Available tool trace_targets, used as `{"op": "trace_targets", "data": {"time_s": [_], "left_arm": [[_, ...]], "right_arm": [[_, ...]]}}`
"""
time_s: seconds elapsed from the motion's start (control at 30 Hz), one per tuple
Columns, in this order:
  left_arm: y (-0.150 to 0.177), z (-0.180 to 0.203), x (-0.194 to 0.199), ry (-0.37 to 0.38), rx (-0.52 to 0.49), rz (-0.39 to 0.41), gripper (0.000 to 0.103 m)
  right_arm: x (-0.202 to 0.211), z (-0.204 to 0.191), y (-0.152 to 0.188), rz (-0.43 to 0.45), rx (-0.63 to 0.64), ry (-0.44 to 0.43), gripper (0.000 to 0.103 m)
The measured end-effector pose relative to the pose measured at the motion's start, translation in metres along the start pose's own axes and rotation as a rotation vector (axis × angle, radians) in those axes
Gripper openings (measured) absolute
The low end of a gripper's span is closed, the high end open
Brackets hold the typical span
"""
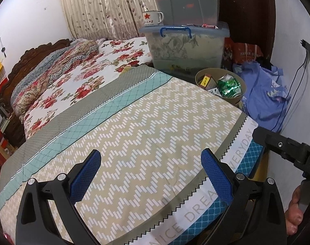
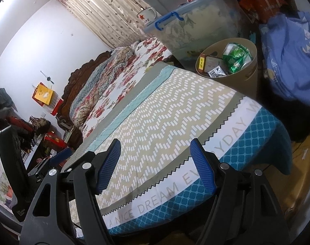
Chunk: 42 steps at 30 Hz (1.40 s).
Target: Collect trash
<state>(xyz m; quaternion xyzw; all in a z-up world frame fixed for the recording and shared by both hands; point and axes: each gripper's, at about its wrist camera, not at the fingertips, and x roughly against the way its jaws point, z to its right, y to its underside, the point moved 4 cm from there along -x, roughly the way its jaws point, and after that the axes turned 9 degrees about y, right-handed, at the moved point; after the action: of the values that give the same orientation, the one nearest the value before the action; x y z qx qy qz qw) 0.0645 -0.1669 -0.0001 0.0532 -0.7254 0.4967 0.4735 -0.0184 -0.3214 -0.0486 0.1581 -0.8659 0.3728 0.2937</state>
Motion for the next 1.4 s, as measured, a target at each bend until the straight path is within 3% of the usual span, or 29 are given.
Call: {"op": "trace_targets", "data": {"time_s": [0.7, 1.4], "left_arm": [[-0.001, 0.0, 0.01, -0.029, -0.008, 0.05, 0.094], [0.005, -0.009, 0.003, -0.043, 0.031, 0.0, 0.094]], "right_arm": [[0.001, -0.003, 0.001, 0.004, 0.012, 0.0, 0.072], [0.001, -0.006, 0.003, 0.002, 0.013, 0.001, 0.072]]}}
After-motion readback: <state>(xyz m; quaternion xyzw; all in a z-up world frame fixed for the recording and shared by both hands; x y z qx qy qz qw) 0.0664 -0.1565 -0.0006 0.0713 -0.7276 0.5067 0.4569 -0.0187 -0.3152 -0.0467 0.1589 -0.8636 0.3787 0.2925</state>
